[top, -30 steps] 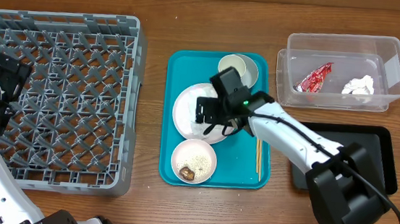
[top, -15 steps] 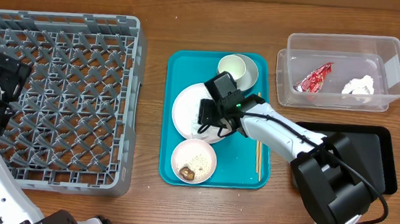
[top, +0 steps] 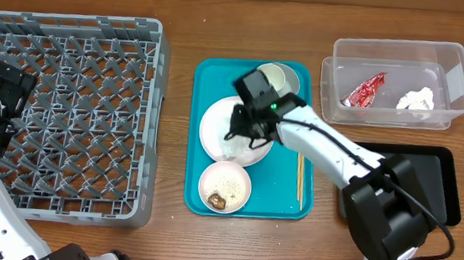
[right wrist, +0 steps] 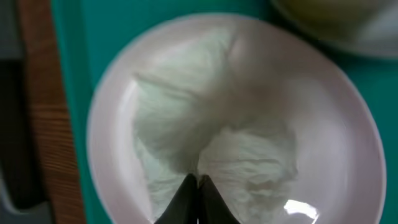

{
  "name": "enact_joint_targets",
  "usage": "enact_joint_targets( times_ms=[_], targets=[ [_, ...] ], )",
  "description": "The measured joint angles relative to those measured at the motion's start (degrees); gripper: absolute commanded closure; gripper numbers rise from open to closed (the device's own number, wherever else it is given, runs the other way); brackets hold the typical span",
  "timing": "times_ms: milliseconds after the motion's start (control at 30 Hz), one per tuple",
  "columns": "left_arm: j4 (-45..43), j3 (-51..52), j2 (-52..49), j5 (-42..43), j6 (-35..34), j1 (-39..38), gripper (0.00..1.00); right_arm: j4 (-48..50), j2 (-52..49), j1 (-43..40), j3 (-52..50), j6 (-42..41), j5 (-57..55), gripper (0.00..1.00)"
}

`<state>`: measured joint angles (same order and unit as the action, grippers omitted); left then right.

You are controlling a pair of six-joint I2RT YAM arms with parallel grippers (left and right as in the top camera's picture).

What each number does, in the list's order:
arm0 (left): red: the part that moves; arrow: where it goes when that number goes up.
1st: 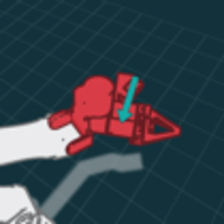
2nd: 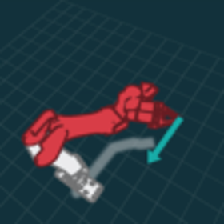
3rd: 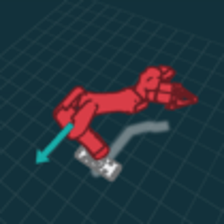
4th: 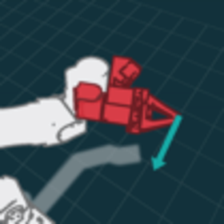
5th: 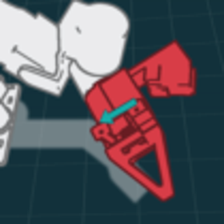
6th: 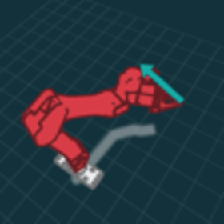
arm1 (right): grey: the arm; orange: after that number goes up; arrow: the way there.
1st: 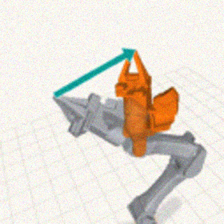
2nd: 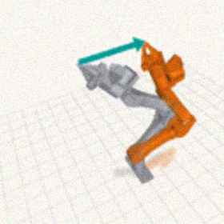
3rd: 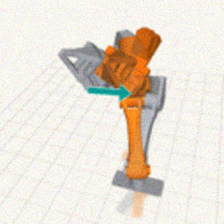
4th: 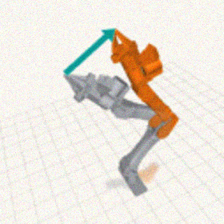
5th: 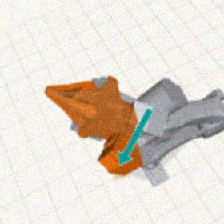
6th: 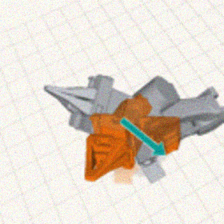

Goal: Sort waste into correct bins and load items into the dishwasher
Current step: 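Return the right gripper to the plate and grasp remaining tissue, then carry the tissue to the clear bin and release it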

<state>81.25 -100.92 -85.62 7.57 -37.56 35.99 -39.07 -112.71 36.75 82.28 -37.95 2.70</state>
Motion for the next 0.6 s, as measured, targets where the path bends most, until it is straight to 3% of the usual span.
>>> enact_joint_targets(
  times_ms=[200,367,600],
  targets=[
    [-0.02,0.00,0.00,0.00,0.00,0.00,0.00,-7.65,4.37,-6.32,10.95,-0.61,-0.02,0.96],
    [0.00,0.00,0.00,-0.02,0.00,0.00,0.00,-11.56,9.25,-17.73,17.51,-1.03,-0.15,0.96],
    [-0.02,0.00,0.00,0.00,0.00,0.00,0.00,-14.10,12.24,-35.63,18.14,-2.27,-0.02,0.96]
  ],
)
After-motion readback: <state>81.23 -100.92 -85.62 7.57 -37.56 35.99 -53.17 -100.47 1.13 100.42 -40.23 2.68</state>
